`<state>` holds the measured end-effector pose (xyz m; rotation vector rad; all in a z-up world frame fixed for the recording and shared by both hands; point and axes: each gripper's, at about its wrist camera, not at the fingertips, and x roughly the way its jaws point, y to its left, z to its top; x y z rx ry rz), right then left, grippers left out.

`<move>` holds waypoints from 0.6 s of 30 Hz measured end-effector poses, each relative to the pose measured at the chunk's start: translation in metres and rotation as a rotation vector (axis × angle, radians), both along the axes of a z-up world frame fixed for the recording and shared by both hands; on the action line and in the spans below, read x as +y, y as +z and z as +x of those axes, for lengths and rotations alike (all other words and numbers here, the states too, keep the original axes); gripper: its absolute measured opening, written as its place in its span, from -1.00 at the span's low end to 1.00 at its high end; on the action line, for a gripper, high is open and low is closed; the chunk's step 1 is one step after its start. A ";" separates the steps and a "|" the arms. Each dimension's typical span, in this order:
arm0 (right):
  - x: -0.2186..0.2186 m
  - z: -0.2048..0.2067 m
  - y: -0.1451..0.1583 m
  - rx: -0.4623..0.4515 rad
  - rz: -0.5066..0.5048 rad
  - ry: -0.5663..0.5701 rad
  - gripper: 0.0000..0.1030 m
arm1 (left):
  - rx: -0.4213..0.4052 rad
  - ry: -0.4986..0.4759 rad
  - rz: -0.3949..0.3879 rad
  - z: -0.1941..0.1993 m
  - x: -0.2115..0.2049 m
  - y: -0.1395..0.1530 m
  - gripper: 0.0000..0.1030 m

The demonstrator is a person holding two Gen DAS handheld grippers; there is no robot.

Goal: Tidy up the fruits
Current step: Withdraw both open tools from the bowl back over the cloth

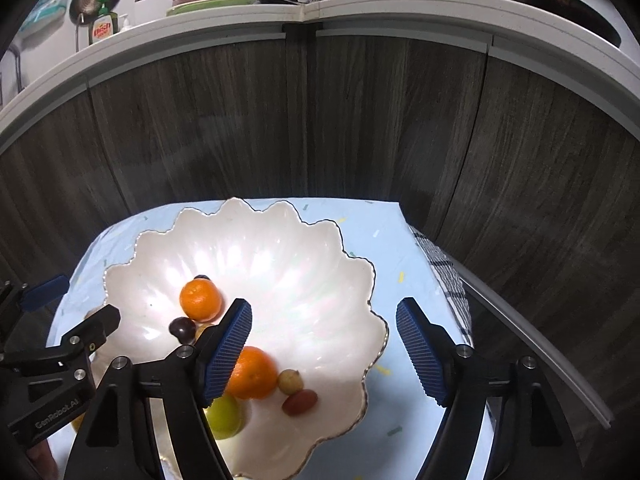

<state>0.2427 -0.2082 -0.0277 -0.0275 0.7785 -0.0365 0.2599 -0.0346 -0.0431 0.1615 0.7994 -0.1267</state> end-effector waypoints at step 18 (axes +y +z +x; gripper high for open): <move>0.008 -0.033 0.015 -0.015 0.013 -0.023 0.46 | -0.046 0.008 0.001 -0.032 0.011 0.019 0.46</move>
